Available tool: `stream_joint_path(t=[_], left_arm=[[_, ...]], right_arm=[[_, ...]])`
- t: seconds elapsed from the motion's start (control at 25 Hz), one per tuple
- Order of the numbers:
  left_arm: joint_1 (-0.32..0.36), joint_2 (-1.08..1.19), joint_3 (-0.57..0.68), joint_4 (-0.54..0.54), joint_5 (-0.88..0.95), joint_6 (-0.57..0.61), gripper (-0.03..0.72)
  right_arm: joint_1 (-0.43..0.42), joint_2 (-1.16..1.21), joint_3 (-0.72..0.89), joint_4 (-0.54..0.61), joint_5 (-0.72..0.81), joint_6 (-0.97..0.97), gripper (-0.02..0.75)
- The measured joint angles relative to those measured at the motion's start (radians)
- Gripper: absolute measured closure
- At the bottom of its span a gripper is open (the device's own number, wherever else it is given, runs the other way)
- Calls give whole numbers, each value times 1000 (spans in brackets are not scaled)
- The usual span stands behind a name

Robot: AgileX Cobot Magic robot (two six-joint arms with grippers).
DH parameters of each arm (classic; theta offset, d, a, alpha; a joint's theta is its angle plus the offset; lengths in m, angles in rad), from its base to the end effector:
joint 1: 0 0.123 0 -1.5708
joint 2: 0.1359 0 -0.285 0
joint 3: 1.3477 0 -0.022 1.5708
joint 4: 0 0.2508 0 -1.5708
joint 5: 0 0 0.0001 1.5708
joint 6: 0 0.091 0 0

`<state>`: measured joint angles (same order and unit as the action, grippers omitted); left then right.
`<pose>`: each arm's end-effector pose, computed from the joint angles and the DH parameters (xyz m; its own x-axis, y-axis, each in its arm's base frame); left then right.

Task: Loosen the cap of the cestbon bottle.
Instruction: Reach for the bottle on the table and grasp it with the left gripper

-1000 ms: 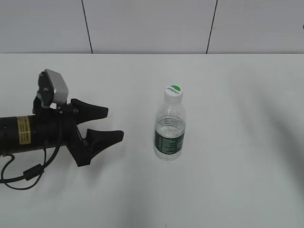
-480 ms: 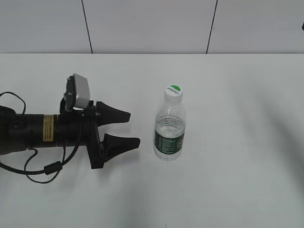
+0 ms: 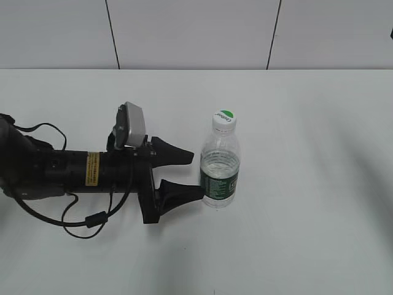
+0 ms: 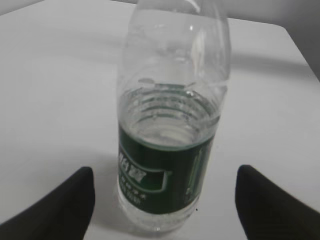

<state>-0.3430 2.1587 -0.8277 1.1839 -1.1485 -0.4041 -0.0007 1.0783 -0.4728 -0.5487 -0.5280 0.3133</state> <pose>0.2866 -0.1839 0.0808 -0.1304 0.2596 -0.9569 0.9805 0.1767 -0.0857 0.2170 0.0237 0.2799 -0.0108 -0.1657 -0.9861 -0.2675 0.9507 -0.1568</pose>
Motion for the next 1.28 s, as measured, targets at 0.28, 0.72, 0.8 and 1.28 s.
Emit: stream_joint_path(t=[0.28,0.72,0.8,1.28], left_arm=[[-73,1,-85,-6,61,-8,167],[-130,1,-122,-17,172,-11,193],[-130,1,-122,-26,178,-11,235],[-130,1,-122,-29,183,-14,319]], right_arm=[[0,0,0,-1,0,0,220],[0,0,0,-2,0,2,220],[0,0,0,-2,0,20,220],[0,0,-57,-62,174,173,220]])
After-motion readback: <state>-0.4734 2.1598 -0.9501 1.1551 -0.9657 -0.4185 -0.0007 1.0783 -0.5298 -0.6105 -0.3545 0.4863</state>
